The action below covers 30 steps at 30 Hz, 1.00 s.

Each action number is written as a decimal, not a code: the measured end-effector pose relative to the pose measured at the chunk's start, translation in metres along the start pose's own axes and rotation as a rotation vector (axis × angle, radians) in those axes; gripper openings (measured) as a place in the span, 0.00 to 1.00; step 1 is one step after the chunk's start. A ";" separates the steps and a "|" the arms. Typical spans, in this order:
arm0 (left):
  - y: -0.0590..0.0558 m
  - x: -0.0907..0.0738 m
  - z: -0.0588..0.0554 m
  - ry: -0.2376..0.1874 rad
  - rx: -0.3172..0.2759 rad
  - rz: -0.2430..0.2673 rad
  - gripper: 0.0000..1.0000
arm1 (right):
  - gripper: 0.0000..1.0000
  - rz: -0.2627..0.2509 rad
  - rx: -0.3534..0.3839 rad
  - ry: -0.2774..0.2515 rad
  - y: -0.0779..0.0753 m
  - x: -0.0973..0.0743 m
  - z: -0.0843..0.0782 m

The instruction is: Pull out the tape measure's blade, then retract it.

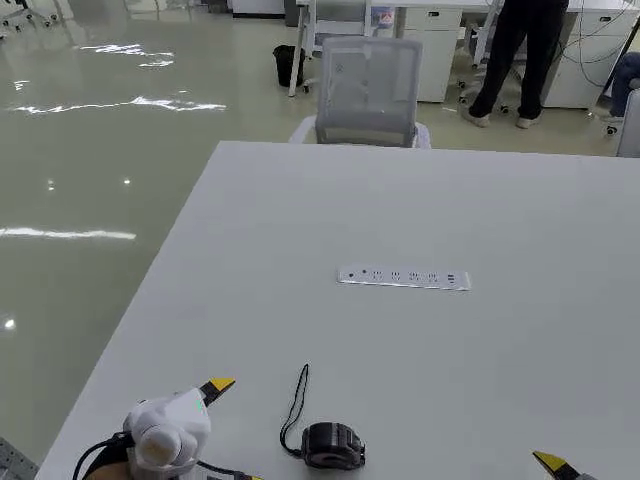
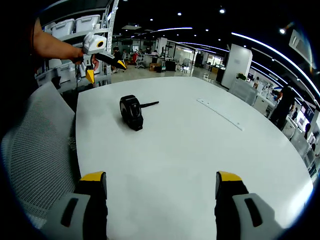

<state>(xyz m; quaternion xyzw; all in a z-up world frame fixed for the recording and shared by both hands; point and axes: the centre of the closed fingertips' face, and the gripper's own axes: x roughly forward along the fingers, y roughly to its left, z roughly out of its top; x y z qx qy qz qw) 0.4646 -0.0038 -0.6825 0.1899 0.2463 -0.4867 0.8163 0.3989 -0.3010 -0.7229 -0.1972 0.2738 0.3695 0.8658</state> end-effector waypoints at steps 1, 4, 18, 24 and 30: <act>0.000 0.002 0.002 0.000 0.006 -0.002 0.98 | 0.92 0.005 -0.006 0.001 0.000 0.002 0.001; -0.002 0.009 0.009 0.005 0.026 -0.024 0.98 | 0.92 0.024 -0.011 -0.012 0.000 0.008 0.012; -0.011 0.032 0.029 0.041 0.117 -0.088 0.95 | 0.88 0.089 -0.060 -0.057 0.004 0.032 0.049; -0.015 0.041 0.034 0.062 0.130 -0.126 0.91 | 0.87 0.124 -0.093 -0.049 0.011 0.044 0.055; -0.024 0.055 0.037 0.080 0.191 -0.174 0.92 | 0.85 0.158 -0.116 -0.048 0.017 0.060 0.061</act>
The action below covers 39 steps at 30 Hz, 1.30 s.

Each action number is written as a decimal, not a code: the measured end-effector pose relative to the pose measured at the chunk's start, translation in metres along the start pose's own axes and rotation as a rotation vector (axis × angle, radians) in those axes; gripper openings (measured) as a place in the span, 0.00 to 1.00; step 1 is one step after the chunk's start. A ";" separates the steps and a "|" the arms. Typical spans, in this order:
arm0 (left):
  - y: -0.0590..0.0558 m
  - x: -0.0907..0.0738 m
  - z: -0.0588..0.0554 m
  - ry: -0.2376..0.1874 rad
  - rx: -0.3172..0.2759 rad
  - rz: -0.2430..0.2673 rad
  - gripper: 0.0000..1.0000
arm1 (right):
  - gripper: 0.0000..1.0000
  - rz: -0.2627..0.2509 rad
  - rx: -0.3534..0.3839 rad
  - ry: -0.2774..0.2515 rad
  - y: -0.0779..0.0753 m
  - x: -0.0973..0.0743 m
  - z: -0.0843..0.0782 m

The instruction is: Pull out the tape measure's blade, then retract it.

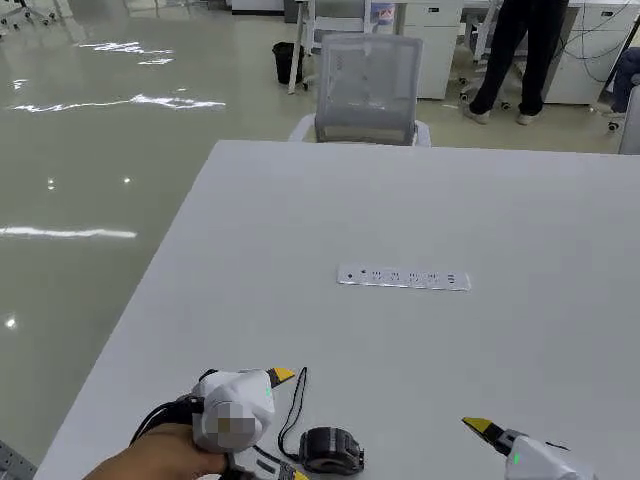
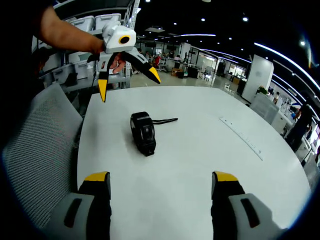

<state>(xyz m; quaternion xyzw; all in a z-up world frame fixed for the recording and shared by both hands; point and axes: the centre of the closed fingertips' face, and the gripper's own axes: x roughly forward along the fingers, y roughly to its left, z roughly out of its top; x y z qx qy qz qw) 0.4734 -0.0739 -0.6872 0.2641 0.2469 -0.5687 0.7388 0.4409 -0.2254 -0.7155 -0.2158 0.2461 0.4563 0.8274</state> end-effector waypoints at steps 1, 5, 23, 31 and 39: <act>0.000 0.002 0.000 0.010 0.005 -0.002 0.91 | 0.84 0.005 -0.003 0.000 0.000 0.002 0.001; -0.001 0.010 -0.001 0.041 0.025 -0.021 0.89 | 0.82 0.040 -0.028 0.002 0.005 0.014 0.005; -0.011 0.047 -0.024 0.208 0.089 -0.125 0.76 | 0.71 0.144 -0.096 0.020 0.010 0.057 0.008; -0.010 0.057 -0.031 0.250 0.067 -0.156 0.62 | 0.61 0.213 -0.110 0.042 0.016 0.074 0.006; -0.007 0.070 -0.042 0.272 0.001 -0.174 0.55 | 0.54 0.257 -0.102 0.084 0.019 0.098 -0.003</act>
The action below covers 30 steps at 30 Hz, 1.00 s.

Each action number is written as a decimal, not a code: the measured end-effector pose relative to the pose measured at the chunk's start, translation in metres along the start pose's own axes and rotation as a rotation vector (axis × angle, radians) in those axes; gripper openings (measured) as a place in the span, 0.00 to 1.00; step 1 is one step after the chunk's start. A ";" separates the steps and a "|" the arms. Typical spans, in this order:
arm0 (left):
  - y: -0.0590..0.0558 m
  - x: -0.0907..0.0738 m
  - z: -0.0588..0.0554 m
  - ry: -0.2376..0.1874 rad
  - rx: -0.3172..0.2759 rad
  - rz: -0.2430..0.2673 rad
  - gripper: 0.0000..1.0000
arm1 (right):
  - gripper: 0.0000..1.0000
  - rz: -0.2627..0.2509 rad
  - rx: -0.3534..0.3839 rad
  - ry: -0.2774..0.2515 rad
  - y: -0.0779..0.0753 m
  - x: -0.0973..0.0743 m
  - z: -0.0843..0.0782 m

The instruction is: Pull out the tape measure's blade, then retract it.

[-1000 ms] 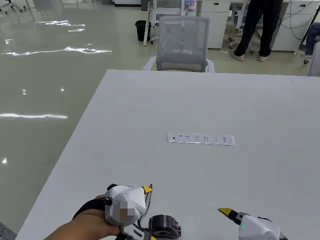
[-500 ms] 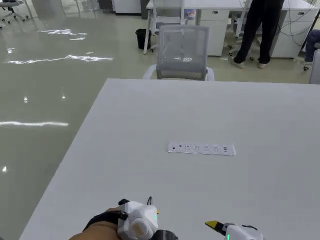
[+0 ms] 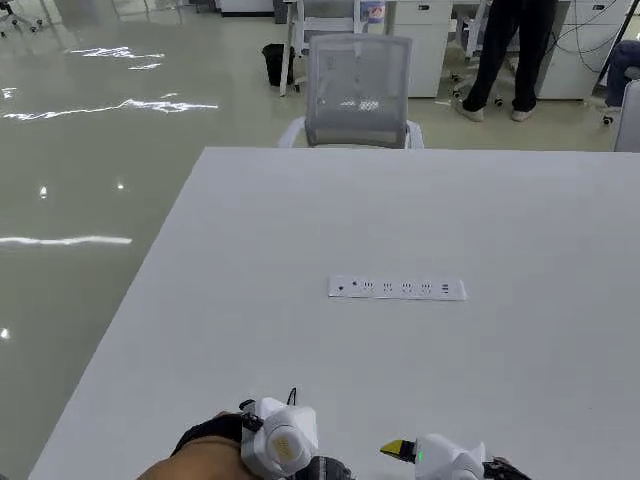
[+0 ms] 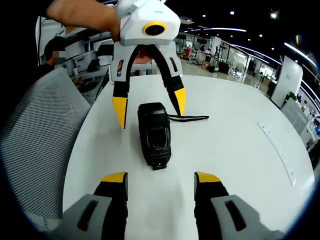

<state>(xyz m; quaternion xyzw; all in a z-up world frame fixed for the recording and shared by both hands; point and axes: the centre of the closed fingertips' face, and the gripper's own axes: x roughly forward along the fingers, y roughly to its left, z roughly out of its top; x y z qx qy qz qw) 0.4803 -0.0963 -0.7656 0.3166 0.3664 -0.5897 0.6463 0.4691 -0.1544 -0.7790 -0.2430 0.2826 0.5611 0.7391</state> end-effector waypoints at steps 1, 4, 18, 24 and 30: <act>0.000 0.000 0.001 0.001 0.000 -0.001 0.55 | 0.53 0.008 0.004 0.006 0.001 0.003 -0.001; -0.001 0.005 0.000 0.009 0.000 -0.007 0.54 | 0.51 0.031 0.008 0.023 0.005 0.011 -0.003; -0.003 0.017 -0.009 0.061 0.021 -0.024 0.46 | 0.43 0.081 -0.018 0.049 0.005 0.030 -0.001; -0.001 0.022 -0.010 0.065 0.013 -0.028 0.43 | 0.37 0.114 -0.041 0.079 0.006 0.037 -0.002; -0.004 0.026 -0.009 0.065 0.054 -0.035 0.37 | 0.30 0.141 -0.075 0.117 0.006 0.043 -0.007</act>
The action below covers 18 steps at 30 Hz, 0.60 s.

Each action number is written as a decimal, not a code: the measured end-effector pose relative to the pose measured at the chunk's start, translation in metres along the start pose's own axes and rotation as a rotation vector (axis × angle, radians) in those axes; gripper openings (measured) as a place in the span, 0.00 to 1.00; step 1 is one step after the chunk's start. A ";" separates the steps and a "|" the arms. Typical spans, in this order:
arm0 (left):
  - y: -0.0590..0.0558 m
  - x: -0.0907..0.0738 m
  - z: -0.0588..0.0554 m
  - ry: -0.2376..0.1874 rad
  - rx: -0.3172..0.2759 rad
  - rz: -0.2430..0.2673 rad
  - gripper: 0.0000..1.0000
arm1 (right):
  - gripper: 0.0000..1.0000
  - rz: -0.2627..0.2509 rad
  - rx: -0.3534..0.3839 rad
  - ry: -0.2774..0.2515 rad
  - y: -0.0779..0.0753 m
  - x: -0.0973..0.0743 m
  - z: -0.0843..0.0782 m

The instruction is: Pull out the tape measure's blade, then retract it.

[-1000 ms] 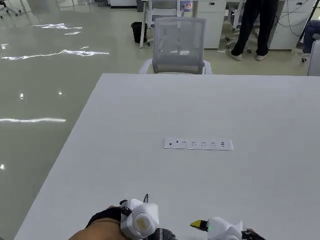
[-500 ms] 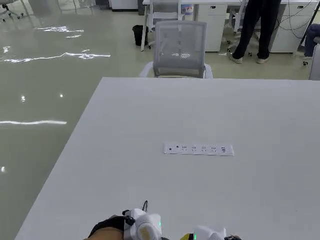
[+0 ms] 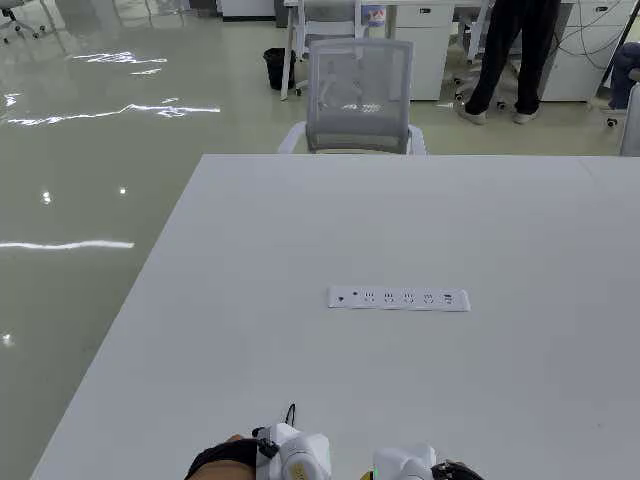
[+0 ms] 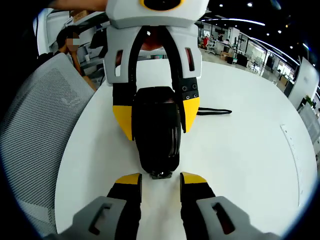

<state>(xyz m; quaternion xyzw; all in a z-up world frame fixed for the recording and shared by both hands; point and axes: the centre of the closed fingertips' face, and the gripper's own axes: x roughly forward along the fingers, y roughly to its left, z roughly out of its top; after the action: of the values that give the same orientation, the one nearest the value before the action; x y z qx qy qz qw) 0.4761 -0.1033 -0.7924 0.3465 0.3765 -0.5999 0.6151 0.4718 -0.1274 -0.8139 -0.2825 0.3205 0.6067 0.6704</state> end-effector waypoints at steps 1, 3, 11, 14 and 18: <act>0.000 0.000 0.000 -0.003 -0.001 -0.002 0.36 | 0.30 0.003 -0.002 0.003 0.000 0.001 -0.001; -0.001 -0.001 0.000 0.002 0.002 -0.006 0.35 | 0.29 0.010 -0.004 0.005 0.000 0.002 -0.001; 0.003 0.001 -0.001 0.046 0.017 -0.001 0.34 | 0.22 0.026 -0.031 0.025 0.000 0.005 0.000; 0.004 0.001 -0.001 0.043 0.025 -0.003 0.34 | 0.22 0.024 -0.041 0.025 0.001 0.005 -0.001; 0.003 0.000 -0.001 0.048 0.026 -0.005 0.34 | 0.21 0.026 -0.050 0.031 0.001 0.005 -0.001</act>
<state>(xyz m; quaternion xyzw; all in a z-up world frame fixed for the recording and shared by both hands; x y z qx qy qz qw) 0.4791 -0.1023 -0.7932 0.3679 0.3841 -0.5979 0.5998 0.4712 -0.1249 -0.8179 -0.3042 0.3192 0.6189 0.6500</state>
